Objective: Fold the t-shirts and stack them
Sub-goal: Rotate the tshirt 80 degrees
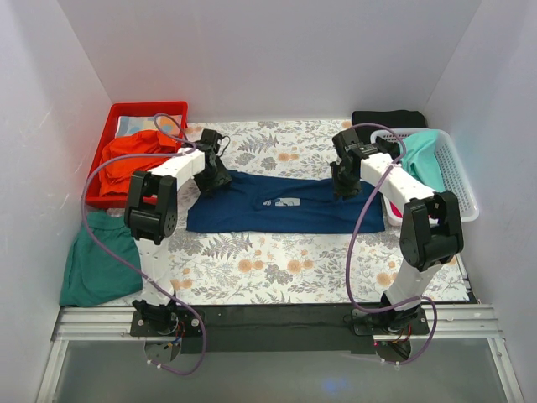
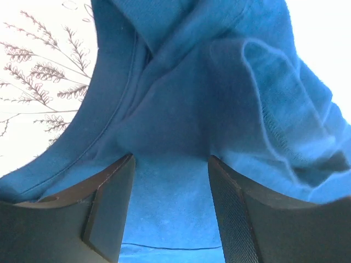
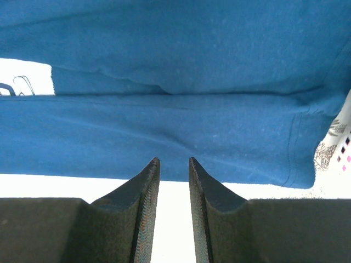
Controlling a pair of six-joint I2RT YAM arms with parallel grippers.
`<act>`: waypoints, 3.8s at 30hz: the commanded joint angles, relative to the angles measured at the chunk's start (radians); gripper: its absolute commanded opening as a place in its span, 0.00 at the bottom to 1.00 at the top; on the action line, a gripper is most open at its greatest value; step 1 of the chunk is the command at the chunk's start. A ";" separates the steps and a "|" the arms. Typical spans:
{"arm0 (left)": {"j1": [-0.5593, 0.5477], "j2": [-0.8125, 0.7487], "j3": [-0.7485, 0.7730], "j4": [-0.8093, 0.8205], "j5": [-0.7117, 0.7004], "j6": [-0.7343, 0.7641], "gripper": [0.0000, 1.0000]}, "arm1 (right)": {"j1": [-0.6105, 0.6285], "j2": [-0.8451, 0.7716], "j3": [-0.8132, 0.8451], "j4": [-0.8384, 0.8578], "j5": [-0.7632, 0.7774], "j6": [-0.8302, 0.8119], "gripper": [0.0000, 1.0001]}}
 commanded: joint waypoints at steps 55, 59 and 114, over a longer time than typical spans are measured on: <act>0.160 0.328 0.635 0.730 0.570 -0.052 0.64 | 0.587 0.233 0.079 -0.071 -0.352 0.022 0.34; 0.160 0.305 0.585 0.729 0.597 -0.052 0.64 | 0.641 0.269 0.154 -0.070 -0.280 0.087 0.34; 0.019 0.105 0.383 0.347 0.476 0.125 0.64 | 0.838 -0.222 -0.434 0.255 -0.233 0.142 0.39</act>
